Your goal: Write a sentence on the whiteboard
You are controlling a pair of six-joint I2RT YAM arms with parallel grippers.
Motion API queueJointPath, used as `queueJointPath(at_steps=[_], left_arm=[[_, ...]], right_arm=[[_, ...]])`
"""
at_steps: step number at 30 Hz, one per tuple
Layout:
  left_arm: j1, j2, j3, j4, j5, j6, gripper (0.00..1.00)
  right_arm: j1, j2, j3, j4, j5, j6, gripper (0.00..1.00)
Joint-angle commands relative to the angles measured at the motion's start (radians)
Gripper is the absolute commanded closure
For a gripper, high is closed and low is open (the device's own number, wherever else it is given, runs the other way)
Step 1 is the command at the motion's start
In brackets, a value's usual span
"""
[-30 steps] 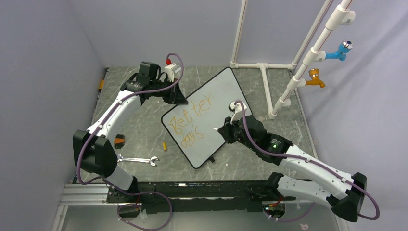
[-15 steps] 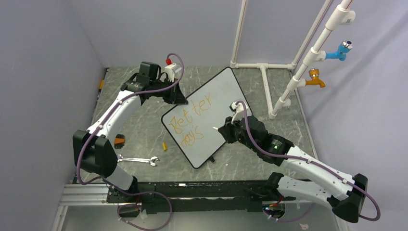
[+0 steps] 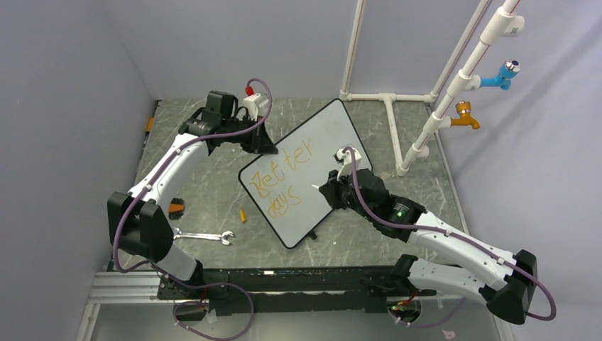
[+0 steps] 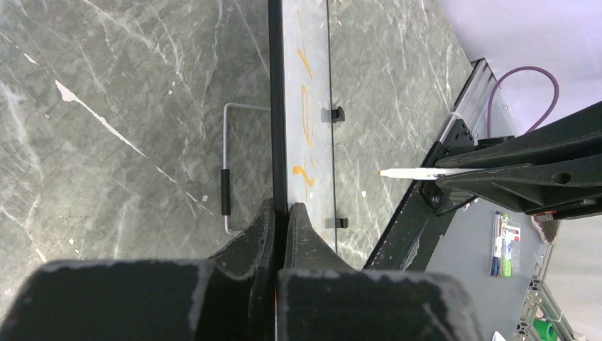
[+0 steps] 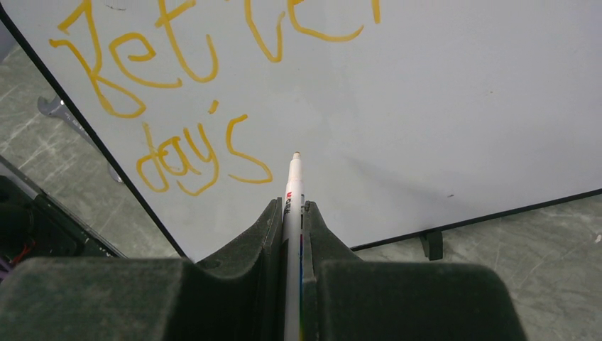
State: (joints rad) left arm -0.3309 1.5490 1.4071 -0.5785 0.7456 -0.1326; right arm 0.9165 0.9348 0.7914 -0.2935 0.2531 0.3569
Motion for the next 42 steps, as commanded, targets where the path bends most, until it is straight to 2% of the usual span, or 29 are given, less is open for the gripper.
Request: queueJointPath(at_steps=[1,22,32,42], left_arm=[[-0.040,0.003,0.006,-0.012,-0.003,0.081,1.00],[-0.041,0.002,0.004,-0.011,-0.003,0.081,1.00],[-0.042,0.003,0.006,-0.012,0.000,0.082,1.00],[-0.041,0.002,0.006,-0.010,0.000,0.082,1.00]], right_arm=[[-0.003,0.001,0.012,0.073,0.018,-0.024,1.00],[-0.004,0.184,0.073,0.185,0.050,-0.075,1.00],[-0.006,0.231,0.100,0.205,0.100,-0.088,1.00],[-0.013,0.262,0.069,0.221,0.087,-0.079,1.00]])
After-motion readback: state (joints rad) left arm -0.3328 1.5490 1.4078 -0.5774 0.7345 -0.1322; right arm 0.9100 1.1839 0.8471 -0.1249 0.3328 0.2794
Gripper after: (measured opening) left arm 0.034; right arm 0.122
